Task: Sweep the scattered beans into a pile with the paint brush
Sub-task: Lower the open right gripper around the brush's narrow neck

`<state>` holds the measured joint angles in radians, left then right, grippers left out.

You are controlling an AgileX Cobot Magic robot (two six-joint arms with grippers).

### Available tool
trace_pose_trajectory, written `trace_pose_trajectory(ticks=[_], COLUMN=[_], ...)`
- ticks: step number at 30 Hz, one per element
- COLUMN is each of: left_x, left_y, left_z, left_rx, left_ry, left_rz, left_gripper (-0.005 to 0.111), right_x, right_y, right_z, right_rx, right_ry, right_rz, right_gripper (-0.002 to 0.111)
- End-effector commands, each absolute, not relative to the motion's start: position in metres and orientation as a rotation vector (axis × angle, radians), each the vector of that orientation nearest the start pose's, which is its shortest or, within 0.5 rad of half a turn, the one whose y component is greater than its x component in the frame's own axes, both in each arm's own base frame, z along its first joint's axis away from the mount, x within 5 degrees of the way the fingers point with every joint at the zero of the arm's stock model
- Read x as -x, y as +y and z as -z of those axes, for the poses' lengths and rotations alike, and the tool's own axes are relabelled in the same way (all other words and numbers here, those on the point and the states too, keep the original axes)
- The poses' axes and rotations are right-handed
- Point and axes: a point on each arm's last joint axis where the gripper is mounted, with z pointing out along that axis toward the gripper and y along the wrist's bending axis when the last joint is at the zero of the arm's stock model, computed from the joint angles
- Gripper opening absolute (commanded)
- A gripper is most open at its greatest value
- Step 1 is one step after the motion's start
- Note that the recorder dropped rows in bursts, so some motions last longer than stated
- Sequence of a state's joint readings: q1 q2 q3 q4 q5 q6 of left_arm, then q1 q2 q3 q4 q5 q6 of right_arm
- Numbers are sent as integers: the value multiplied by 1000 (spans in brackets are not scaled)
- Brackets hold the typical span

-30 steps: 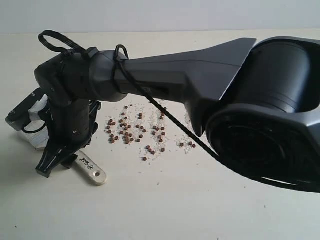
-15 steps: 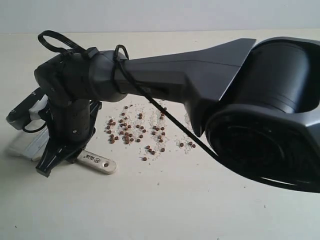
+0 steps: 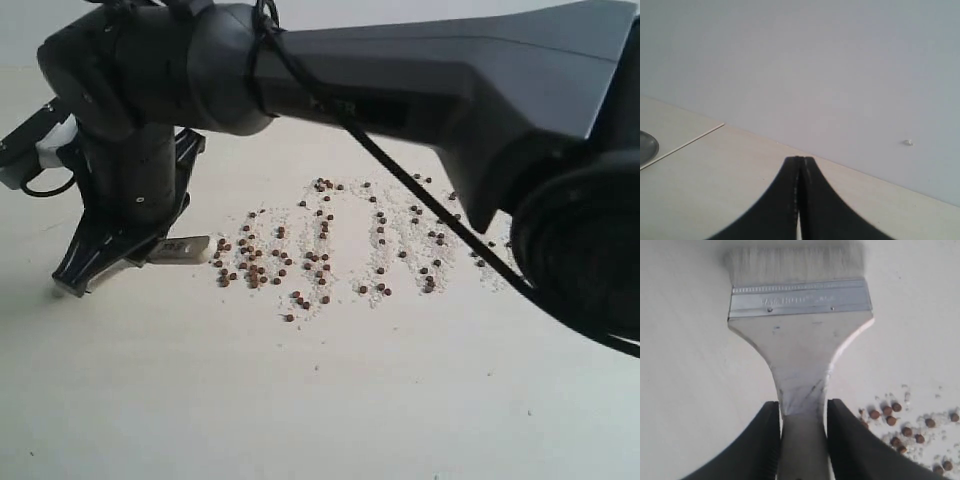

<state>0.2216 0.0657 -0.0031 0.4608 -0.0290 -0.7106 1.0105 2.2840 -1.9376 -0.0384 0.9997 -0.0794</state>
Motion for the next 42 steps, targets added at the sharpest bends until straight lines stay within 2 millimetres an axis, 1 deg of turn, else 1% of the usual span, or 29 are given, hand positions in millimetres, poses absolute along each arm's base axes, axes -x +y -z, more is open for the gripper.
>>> trace_pose_trajectory(ticks=[1, 5, 11, 19, 27, 35, 38, 40, 41, 42], left_x=[-60, -60, -60, -60, -60, -60, -60, -60, -60, -60], left_y=[12, 12, 12, 12, 12, 12, 12, 12, 12, 12], left_z=[-212, -212, -212, -212, -212, -212, -212, -212, -212, -212], left_rx=[338, 338, 338, 338, 338, 338, 338, 338, 338, 338], left_ry=[1475, 1475, 1475, 1475, 1475, 1475, 1475, 1475, 1475, 1475], left_rz=[33, 33, 33, 33, 33, 33, 33, 33, 33, 33], left_gripper=[0, 0, 0, 0, 0, 0, 0, 0, 0, 0], right_x=[-261, -262, -265, -267, -266, -263, -263, -263, -263, -263], right_y=[409, 410, 414, 418, 418, 413, 412, 412, 412, 412], right_z=[-184, -167, -145, -132, -111, -107, -106, -106, -106, -106], right_rx=[1519, 1540, 1508, 1484, 1504, 1547, 1573, 1573, 1574, 1580], right_ry=[2445, 2477, 2502, 2495, 2549, 2586, 2586, 2586, 2583, 2586], right_rz=[-113, -87, -77, -95, -71, -24, -12, -12, -7, -3], right_gripper=[0, 0, 0, 0, 0, 0, 4, 9, 14, 16])
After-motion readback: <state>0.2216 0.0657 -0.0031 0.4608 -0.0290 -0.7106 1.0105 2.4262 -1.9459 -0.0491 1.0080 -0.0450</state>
